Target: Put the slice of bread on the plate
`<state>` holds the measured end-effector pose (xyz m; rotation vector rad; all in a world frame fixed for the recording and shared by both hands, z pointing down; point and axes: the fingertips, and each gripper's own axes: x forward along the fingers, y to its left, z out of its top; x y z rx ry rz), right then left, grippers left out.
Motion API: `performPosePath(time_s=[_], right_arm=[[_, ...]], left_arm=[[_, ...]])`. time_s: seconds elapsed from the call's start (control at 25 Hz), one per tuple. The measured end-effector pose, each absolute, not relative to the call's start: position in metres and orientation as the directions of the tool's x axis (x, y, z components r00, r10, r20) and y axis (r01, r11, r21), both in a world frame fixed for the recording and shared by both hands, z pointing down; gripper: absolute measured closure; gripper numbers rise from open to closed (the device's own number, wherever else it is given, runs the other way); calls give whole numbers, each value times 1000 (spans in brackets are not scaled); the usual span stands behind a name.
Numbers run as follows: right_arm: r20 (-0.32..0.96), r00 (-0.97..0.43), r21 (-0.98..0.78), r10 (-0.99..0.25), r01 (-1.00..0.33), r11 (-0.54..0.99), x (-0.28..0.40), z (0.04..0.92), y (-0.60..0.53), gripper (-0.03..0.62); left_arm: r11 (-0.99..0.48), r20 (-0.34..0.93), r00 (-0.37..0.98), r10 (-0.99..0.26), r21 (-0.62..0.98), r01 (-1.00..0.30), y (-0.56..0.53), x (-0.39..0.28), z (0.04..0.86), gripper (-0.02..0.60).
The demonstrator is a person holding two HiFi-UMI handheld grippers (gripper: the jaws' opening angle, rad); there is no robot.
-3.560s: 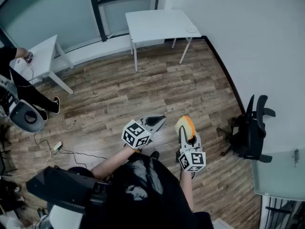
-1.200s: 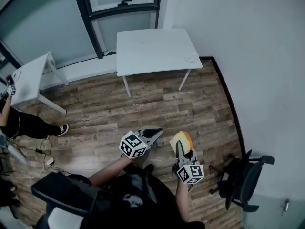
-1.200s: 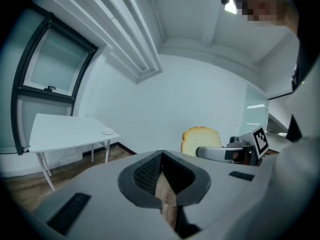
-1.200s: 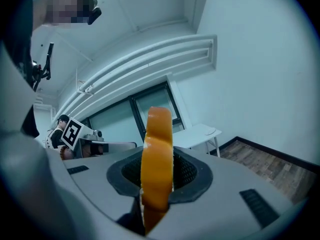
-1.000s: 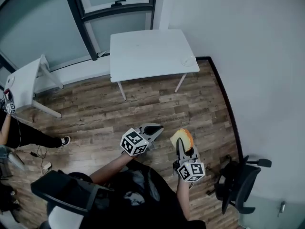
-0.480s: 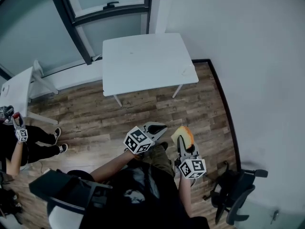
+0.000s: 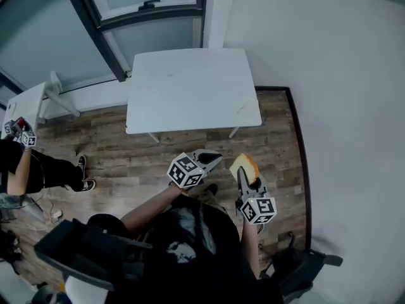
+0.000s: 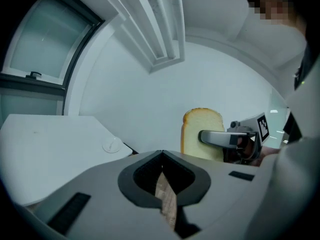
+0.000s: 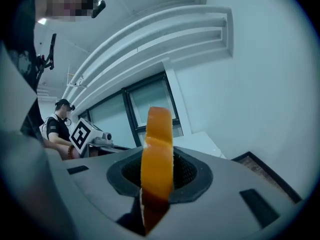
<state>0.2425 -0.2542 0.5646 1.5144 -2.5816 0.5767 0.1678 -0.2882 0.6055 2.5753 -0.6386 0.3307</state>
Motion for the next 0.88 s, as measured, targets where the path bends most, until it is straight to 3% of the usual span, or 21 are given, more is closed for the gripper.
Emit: performPosePath(time_s=[0.4,0.88], right_arm=[[396,-569,-258,-721,-822,508,279,614,-362,496],[628,-460,-127,-628,-856,500,291,706,-525,496]], left_arm=[[-738,400,827,-394,399,-545,-378,209,635,578],[-729,469,830,-304,446,-519,-500,221,686,578]])
